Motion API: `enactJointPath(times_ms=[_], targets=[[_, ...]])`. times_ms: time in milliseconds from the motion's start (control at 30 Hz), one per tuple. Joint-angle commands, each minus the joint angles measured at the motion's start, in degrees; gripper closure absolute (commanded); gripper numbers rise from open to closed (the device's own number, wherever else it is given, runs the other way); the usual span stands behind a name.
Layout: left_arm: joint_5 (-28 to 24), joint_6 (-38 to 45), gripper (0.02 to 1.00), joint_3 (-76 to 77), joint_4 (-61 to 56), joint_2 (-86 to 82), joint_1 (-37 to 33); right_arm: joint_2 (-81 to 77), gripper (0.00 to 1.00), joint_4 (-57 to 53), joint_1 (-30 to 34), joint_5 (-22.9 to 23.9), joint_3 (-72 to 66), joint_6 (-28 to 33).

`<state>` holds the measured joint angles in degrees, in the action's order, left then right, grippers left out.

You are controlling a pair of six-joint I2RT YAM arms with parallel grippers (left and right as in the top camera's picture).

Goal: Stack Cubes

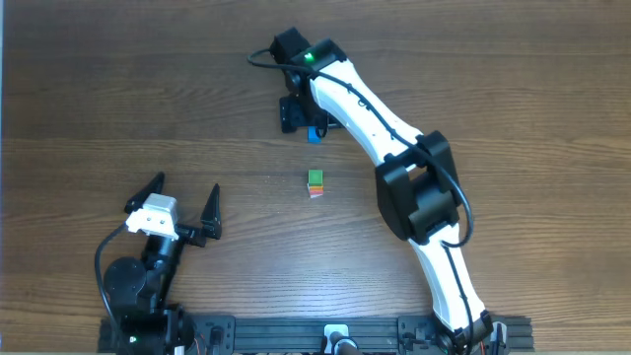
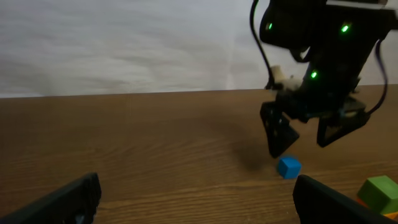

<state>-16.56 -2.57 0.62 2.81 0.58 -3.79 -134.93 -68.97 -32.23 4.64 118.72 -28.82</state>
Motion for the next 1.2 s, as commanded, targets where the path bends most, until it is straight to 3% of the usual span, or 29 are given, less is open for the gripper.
enactJointPath(times_ms=[33, 367, 567, 1000, 1200], targets=[[-0.57, 0.66, 0.018, -0.28, 0.04, -0.35, -0.35, -3.37, 0.02, 0.85, 0.55, -0.31, 1.75, 0.66], [-0.57, 0.66, 0.018, -0.28, 0.04, -0.35, -0.35, -4.72, 0.233, 0.85, 0.31, -0.33, 1.7, 0.59], [-0.57, 0.66, 0.02, -0.28, 0.04, -0.35, -0.35, -4.72, 0.424, 0.81, -0.66, -0.57, 1.7, 0.15], [-0.57, 0.66, 0.018, -0.28, 0.04, -0.35, -0.35, -4.72, 0.584, 0.42, -1.27, -0.76, 1.6, -0.92], [-0.57, 0.66, 0.018, -0.28, 0.04, -0.35, -0.35, -4.72, 0.759, 0.42, -1.31, -0.79, 1.6, -0.92]])
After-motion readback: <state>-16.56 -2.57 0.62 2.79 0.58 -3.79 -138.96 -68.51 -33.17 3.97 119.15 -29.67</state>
